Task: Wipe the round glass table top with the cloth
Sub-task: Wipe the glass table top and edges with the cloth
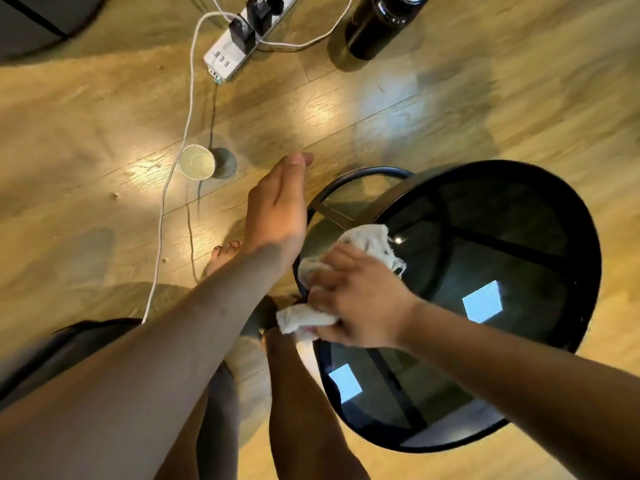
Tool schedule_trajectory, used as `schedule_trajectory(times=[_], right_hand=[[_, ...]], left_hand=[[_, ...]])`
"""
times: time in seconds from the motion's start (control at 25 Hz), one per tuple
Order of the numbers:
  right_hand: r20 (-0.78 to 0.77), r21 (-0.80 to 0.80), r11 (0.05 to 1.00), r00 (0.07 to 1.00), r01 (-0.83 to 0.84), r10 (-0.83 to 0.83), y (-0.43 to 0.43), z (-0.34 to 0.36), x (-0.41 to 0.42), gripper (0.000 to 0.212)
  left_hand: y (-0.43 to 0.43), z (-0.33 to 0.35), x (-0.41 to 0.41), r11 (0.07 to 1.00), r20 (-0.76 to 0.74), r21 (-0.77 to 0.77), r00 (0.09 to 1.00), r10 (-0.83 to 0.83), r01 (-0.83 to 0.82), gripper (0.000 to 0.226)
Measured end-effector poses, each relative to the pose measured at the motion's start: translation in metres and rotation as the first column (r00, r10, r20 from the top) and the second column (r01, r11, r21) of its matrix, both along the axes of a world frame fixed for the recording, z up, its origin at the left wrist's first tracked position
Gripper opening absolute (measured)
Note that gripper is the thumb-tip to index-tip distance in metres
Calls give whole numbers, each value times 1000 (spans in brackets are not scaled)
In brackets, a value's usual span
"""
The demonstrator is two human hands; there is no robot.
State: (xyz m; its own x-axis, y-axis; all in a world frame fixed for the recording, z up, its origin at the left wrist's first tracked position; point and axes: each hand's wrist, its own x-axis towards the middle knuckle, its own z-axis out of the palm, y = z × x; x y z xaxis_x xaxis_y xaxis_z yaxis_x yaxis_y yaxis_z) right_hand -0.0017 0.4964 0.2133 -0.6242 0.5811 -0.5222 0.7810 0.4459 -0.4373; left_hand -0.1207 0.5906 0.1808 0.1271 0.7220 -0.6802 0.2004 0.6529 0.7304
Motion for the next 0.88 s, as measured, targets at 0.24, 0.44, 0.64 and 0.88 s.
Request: schedule_trajectory(times=[0.24, 0.44, 0.64, 0.88], right_hand=[[416, 475, 534, 356, 700, -837, 76, -12, 186, 59], [379, 530, 558, 411, 638, -829, 66, -11, 131, 51], [213, 46, 974, 950, 223, -228, 16, -8, -8, 43], [233, 521, 670, 667, 529, -708, 51, -22, 146, 53]], left_hand=[[-20, -3, 20, 984, 69, 26, 981, -179, 177, 37], [-29, 4, 41, 990, 76, 17, 987, -142, 141, 43], [-11, 12, 66, 932, -202, 216, 947, -249, 291, 40], [23, 4, 90, 862, -90, 299, 911, -403, 410, 52]])
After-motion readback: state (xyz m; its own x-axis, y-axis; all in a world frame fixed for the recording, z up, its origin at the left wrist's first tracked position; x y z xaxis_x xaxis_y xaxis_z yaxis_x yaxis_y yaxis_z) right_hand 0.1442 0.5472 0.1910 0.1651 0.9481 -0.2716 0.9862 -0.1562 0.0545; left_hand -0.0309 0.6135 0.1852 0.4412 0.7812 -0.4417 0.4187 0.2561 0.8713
